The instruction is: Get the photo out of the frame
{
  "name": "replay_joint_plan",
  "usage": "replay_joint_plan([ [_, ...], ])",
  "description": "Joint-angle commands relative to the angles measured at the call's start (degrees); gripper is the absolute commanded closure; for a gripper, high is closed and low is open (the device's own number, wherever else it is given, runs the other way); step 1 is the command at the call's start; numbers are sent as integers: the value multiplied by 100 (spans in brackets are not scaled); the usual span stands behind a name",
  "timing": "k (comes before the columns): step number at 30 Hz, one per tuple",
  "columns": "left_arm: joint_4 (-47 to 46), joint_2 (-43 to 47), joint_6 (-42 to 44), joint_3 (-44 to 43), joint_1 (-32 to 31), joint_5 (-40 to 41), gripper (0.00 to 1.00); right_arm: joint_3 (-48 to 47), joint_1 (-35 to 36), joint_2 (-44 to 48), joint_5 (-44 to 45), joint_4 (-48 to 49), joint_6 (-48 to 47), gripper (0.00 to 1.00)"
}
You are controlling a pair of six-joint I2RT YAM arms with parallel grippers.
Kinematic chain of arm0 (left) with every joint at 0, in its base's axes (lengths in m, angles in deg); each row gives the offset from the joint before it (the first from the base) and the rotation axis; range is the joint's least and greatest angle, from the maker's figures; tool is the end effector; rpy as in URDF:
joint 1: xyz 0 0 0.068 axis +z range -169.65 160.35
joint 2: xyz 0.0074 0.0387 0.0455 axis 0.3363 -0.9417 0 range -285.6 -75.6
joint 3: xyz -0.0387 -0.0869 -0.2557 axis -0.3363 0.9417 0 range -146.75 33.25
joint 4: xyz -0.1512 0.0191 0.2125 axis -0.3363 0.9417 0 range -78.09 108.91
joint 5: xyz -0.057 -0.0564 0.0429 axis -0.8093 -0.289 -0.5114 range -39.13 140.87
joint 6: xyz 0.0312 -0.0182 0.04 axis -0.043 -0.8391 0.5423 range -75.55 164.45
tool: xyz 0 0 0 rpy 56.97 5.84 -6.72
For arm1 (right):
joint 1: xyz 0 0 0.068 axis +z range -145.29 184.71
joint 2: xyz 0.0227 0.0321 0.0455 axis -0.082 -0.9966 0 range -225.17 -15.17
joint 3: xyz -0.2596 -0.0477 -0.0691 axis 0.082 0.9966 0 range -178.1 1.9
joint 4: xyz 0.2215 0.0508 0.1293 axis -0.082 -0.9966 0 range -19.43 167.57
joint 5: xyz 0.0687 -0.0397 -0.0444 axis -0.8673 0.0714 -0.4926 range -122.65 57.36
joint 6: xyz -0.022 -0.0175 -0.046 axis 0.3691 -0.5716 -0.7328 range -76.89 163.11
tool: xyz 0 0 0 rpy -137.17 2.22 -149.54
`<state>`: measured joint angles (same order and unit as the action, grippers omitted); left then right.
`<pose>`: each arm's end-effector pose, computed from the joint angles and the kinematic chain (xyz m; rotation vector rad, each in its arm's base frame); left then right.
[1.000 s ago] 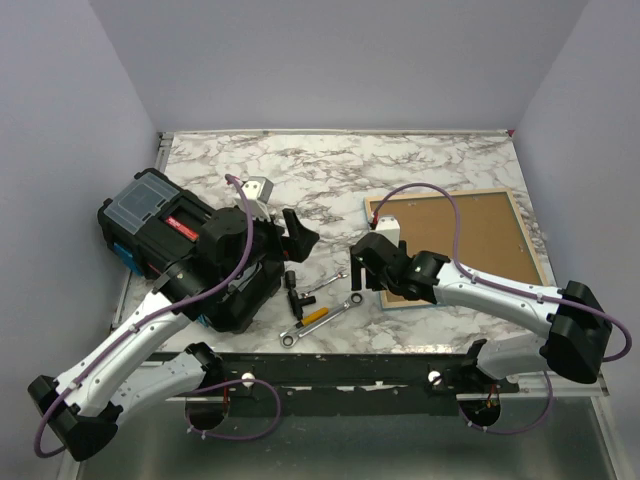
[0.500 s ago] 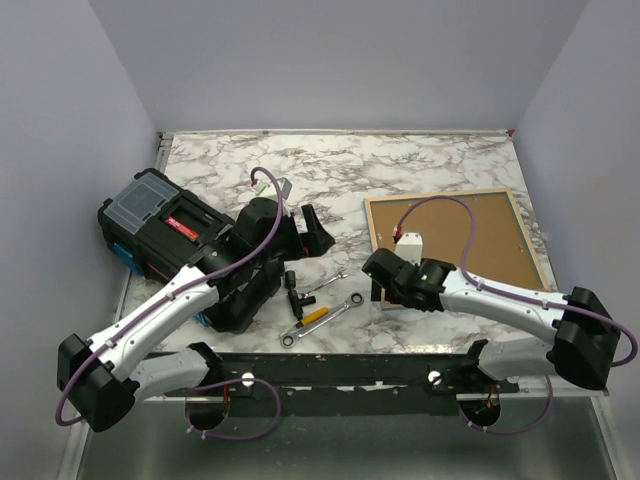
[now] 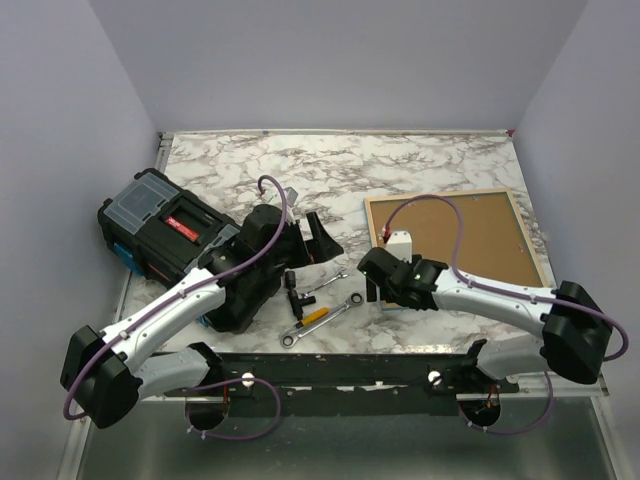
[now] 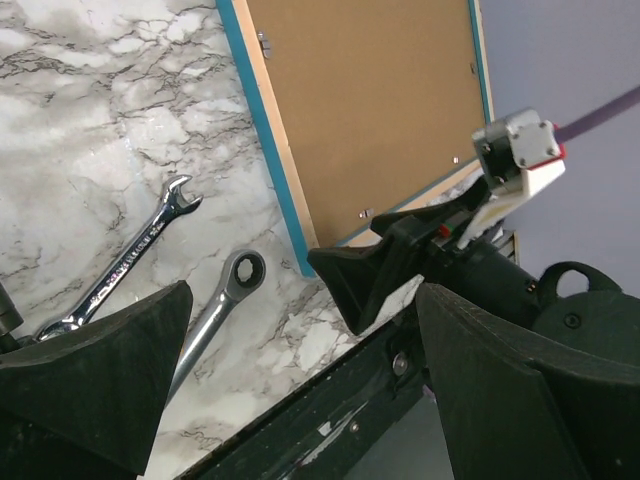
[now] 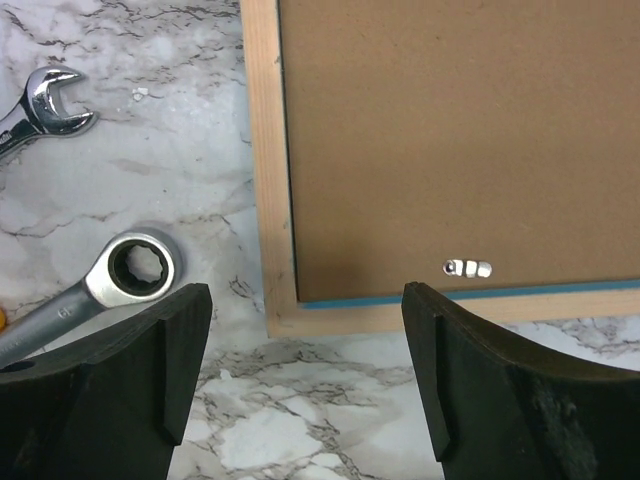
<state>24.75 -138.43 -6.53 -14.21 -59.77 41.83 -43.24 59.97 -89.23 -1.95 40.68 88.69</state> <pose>0.1860 -0.1640 0.2897 -0.1074 2.2593 -1.0902 0.1483 0.1817 0.2061 -0.0638 2.4718 -0.0238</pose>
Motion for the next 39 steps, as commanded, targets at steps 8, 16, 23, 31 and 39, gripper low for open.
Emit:
replay_joint_plan([
  [8,19,30,543,-139,108,-244,2,-371,-24,-1216,108,709,-295,35],
  [16,-61,-202,493,-196,166,-274,2,-448,-25,-1594,276,754,-403,70],
  [23,-415,-522,28,-199,466,-723,2,-43,-25,-1233,323,1385,-424,100],
  [31,-1590,-1114,-664,-37,594,-1523,4,234,-25,253,442,1716,-718,100],
  [39,-2251,-2258,-1203,-506,593,-2031,8,549,-24,1274,-8,2436,-1394,99],
])
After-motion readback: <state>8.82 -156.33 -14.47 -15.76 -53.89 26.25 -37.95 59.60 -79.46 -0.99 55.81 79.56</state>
